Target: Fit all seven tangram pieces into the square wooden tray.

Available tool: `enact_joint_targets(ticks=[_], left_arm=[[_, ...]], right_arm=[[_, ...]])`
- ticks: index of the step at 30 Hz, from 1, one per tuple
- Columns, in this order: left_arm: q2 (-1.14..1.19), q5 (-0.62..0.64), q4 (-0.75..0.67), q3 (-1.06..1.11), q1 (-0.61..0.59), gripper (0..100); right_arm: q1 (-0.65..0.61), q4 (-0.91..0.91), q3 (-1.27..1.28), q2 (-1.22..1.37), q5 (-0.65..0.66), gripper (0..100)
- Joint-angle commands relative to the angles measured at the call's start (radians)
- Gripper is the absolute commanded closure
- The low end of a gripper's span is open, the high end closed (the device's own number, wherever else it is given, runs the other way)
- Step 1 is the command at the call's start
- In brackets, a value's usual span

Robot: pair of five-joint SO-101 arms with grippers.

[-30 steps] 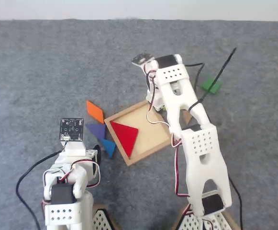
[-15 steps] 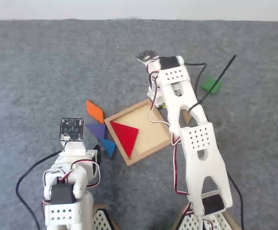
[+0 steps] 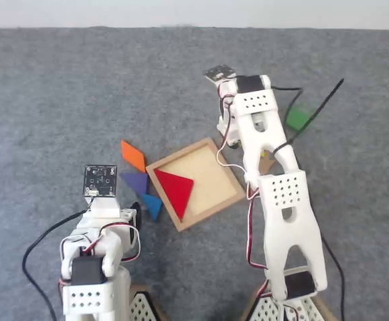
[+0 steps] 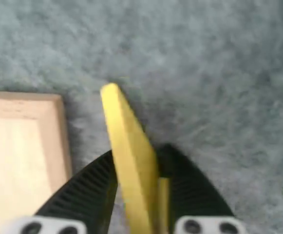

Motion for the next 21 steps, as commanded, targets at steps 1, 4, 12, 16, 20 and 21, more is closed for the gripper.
enact_joint_targets(ticks=[1,4,12,16,20,21], left_arm=[[-0.023,-0.002,0.003,-0.015,0.003,84],[-0.023,-0.002,0.003,-0.015,0.003,84],[-0.023,-0.002,0.003,-0.015,0.003,84],[-0.023,-0.002,0.003,-0.015,0.003,84],[-0.023,-0.002,0.003,-0.015,0.003,84],[-0.023,-0.002,0.003,-0.015,0.003,84]], right_arm=[[0.012,0.036,-0.08,-0.018,0.002,95.0],[0.021,0.082,-0.173,-0.021,0.002,95.2],[-0.027,0.117,-0.298,-0.059,-0.308,99.1],[-0.097,0.119,-0.19,-0.148,-0.64,99.2],[-0.156,0.12,-0.002,-0.34,-0.718,99.2],[-0.162,0.12,0.057,-0.403,-0.744,99.2]])
